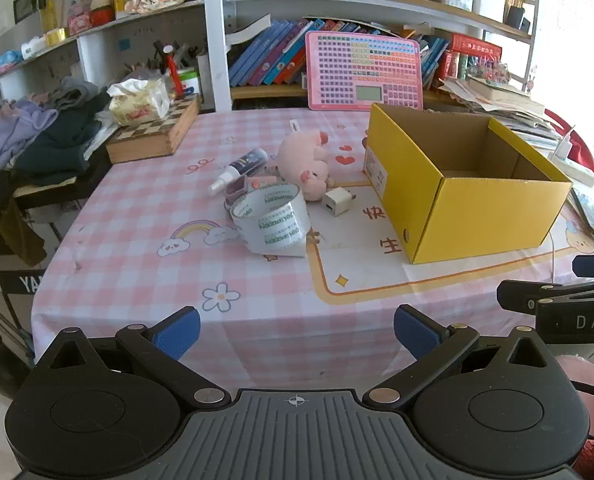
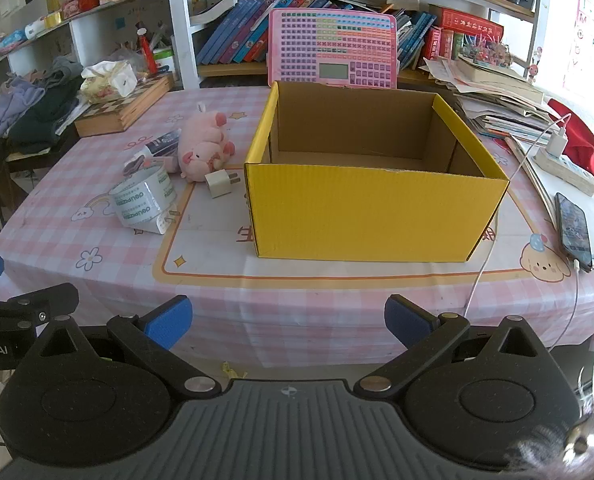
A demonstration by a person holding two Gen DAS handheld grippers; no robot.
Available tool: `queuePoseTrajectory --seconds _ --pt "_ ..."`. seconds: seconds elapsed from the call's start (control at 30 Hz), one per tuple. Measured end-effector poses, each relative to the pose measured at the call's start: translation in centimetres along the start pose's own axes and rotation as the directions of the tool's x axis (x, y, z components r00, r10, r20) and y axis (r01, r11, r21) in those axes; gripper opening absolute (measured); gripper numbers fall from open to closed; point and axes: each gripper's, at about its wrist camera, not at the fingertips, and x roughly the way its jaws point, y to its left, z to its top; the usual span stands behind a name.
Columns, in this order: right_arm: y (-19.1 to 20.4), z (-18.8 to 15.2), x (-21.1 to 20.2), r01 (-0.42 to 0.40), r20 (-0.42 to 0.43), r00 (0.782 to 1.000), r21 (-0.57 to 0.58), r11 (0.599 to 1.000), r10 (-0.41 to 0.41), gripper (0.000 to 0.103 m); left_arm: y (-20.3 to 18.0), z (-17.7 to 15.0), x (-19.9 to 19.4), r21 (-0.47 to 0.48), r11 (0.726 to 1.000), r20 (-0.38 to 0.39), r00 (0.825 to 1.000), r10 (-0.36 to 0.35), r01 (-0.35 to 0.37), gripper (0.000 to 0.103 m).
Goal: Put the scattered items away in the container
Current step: 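Move both tools toward the tape roll and charger on the table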
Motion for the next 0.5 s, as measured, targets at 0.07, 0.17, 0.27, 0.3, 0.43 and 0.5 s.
queuePoseTrajectory --seconds 0.07,0.17,0.27,0.3,0.43,0.5 --pt "0.03 -0.01 0.02 0.0 0.0 1.0 0.001 1.0 0.0 0.103 0.03 -0.01 0.0 -0.001 1.0 0.0 1.0 0.002 -0.002 0.103" --pt "0.07 -0.04 0.04 0.001 0.001 1.0 0.002 1.0 -0.001 0.103 0.08 0.06 -0.02 -0.003 1.0 -0.002 1.0 0.003 -0.003 0.103" --pt "0.04 -0.13 0.0 0.0 0.0 1.0 0.002 1.0 0.0 0.103 0.05 -0.03 0.04 -0.004 1.0 -0.005 1.0 0.003 -0.003 0.103" --pt "0.07 -0.1 0.02 0.0 0.0 1.0 0.001 1.0 0.0 0.103 0.09 -0.03 0.07 -0.005 1.0 -0.007 1.0 0.002 -0.002 0.103" --pt "0.17 -0.04 0.08 0.001 0.0 1.0 0.002 1.0 -0.001 0.103 0.14 -0.09 0.03 -0.005 1.0 -0.009 1.0 0.007 -0.007 0.103" --pt "0.14 -0.01 0.03 0.002 -0.001 1.0 0.003 1.0 -0.002 0.103 0.16 -0.1 -0.04 -0.005 1.0 -0.008 1.0 0.002 -0.002 0.103"
